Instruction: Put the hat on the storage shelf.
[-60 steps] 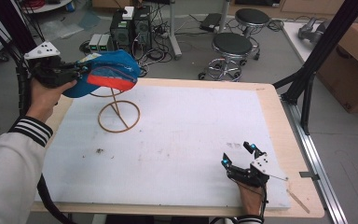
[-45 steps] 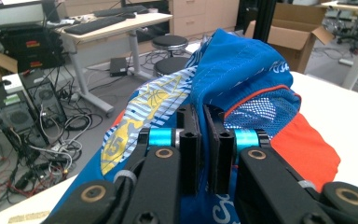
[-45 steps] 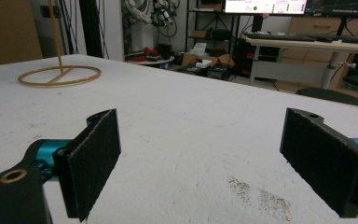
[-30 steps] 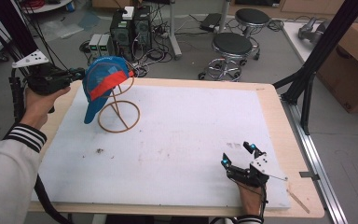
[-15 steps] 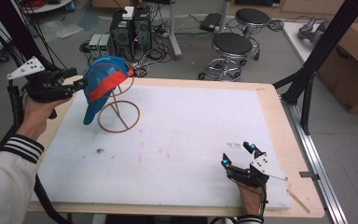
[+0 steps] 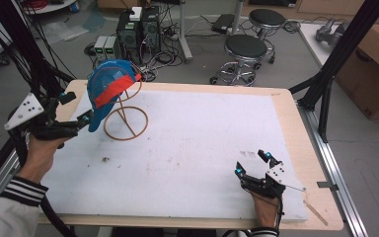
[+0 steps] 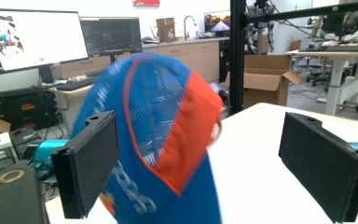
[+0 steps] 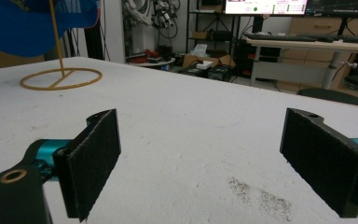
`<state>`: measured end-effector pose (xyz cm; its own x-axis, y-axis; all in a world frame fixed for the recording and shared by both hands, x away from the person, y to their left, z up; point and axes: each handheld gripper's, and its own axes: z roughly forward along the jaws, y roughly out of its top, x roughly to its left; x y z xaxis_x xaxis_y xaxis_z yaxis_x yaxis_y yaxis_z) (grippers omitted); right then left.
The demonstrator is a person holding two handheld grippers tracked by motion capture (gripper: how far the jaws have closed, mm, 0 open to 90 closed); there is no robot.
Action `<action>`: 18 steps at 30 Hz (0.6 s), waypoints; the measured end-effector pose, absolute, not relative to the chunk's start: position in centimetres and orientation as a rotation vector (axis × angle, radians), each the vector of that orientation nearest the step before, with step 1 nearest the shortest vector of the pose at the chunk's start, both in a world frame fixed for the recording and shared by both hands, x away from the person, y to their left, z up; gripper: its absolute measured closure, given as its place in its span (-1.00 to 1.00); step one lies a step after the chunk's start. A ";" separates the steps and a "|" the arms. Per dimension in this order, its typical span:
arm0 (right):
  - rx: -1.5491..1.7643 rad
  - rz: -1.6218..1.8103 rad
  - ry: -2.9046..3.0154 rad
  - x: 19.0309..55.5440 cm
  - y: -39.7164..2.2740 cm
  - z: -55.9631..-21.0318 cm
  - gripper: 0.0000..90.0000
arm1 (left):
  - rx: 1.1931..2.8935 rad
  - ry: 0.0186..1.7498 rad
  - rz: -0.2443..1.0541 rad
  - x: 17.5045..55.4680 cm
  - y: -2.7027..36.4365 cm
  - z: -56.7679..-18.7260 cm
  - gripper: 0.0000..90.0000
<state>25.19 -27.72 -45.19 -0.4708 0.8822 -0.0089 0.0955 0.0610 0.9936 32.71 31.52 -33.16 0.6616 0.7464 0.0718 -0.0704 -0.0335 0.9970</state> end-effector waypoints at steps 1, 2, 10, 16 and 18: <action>0.990 1.481 1.662 25.2 -27.8 -45.2 -0.75 | 1.454 0.598 0.728 32.3 31.4 -33.7 -0.72; 0.997 1.482 1.659 25.2 -27.8 -45.2 -0.75 | 1.452 0.600 0.743 31.7 31.3 -34.3 -0.71; 0.991 1.481 1.649 25.2 -27.8 -45.2 -0.75 | 1.408 0.633 0.798 28.6 30.8 -39.2 -0.71; 0.992 1.487 1.640 25.1 -27.8 -45.2 -0.75 | 1.430 0.639 0.829 27.2 30.5 -41.4 -0.71; 0.989 1.485 1.639 25.1 -27.8 -45.2 -0.75 | 1.450 0.632 0.839 26.9 30.3 -42.1 -0.71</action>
<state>25.06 -27.81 -45.24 -0.4606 0.8876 -0.0066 0.0804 0.0491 0.9956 26.92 30.34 -42.05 0.5806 0.8056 0.1179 -0.1097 -0.0661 0.9918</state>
